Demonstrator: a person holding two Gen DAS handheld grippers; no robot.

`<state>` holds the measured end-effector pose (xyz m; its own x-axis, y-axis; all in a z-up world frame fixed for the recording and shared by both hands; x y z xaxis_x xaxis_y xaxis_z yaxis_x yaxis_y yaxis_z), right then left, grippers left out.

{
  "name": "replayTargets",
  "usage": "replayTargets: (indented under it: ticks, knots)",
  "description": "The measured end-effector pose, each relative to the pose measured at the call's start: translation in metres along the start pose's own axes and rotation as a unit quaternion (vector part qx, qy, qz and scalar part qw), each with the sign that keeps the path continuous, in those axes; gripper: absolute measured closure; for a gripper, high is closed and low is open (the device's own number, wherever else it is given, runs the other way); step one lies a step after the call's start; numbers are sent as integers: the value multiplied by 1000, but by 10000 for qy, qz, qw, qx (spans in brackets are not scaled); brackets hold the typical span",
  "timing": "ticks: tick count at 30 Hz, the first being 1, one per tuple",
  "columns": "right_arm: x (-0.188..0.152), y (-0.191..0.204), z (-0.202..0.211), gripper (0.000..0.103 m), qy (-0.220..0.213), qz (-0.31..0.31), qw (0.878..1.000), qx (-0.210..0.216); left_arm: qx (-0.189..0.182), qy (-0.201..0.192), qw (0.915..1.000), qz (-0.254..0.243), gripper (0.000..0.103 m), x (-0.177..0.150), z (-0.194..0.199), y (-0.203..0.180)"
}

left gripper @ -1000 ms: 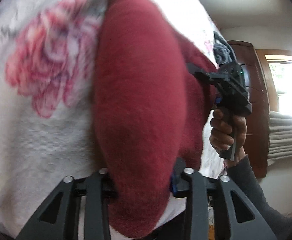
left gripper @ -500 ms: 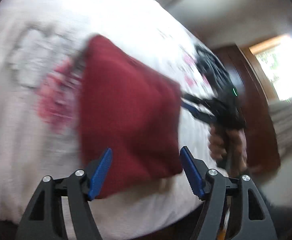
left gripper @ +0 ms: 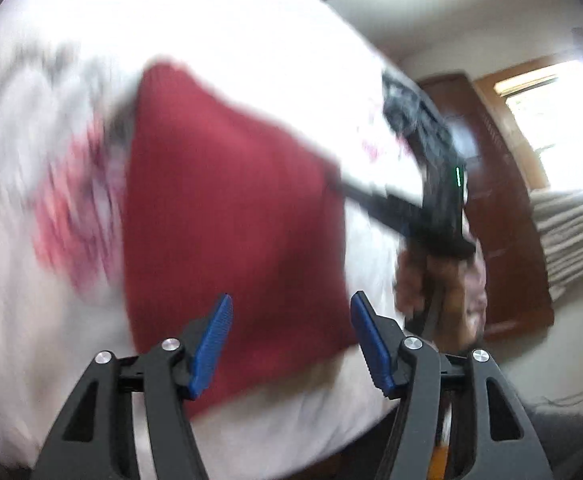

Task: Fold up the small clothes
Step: 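Lower the sweater bundle onto the bed and open both grippers, squaring it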

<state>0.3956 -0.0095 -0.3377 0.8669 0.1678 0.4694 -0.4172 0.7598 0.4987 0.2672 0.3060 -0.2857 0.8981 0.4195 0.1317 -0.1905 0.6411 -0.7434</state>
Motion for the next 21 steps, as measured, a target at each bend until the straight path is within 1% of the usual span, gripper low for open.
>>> replayTargets:
  ticks: [1, 3, 4, 5, 6, 7, 9, 11, 13, 14, 15, 16, 17, 18, 20, 21]
  knots:
    - [2, 0, 4, 82, -57, -53, 9999, 68, 43, -38, 10000, -31, 41, 12, -4, 2]
    - [6, 5, -4, 82, 141, 9, 9997, 208, 71, -12, 10000, -60, 41, 28, -14, 8]
    - [7, 9, -13, 87, 314, 99, 9992, 237, 155, 45, 9999, -41, 42, 34, -24, 15]
    - [7, 11, -19, 93, 407, 209, 9988, 167, 327, 64, 9994, -38, 42, 39, -35, 20]
    - [8, 12, -25, 95, 464, 328, 9984, 13, 558, 96, 9984, -45, 43, 43, -46, 31]
    - [10, 9, -30, 95, 469, 317, 9984, -13, 684, 162, 9975, 45, 48, 42, -58, 41]
    - [11, 2, -40, 95, 557, 258, 9981, -50, 628, 119, 9979, 108, 49, 40, -61, 46]
    - [10, -1, -39, 93, 619, 294, 9976, -91, 613, 71, 9980, 128, 49, 39, -51, 39]
    - [13, 6, -22, 89, 417, 373, 9983, -174, 406, -112, 9991, 73, 49, 41, -31, 28]
    - [13, 11, -8, 89, 243, 408, 9987, -204, 322, -204, 9993, -25, 48, 43, -22, 23]
    - [13, 17, 6, 89, 84, 491, 9985, -215, 299, -301, 9990, -158, 48, 45, -15, 15]
    - [12, 25, 11, 89, 46, 585, 9981, -166, 313, -314, 9988, -210, 48, 49, -15, 12]
    - [11, 32, 13, 89, 96, 675, 9976, -91, 366, -267, 9987, -236, 48, 54, -20, 10]
    - [9, 40, 6, 89, 267, 815, 9963, -61, 479, -193, 9984, -222, 48, 58, -30, 9]
    - [2, 46, -15, 90, 689, 1007, 9924, -147, 1002, 112, 9948, -132, 48, 65, -60, 26]
    - [-4, 39, -34, 95, 991, 986, 9896, -340, 1144, 191, 9932, -134, 51, 65, -72, 31]
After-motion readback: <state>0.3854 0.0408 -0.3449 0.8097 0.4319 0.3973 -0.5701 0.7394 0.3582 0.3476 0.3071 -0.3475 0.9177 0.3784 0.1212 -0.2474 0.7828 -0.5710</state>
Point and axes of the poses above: each gripper's, at about its wrist camera, not at the fingertips, and z roughly against the way its jaws point, y to its left, x to its top, the point moved 2 cm from there along -z, roughly the way its jaws point, and after that the axes turned 13 degrees about z, right-handed, at the moved point
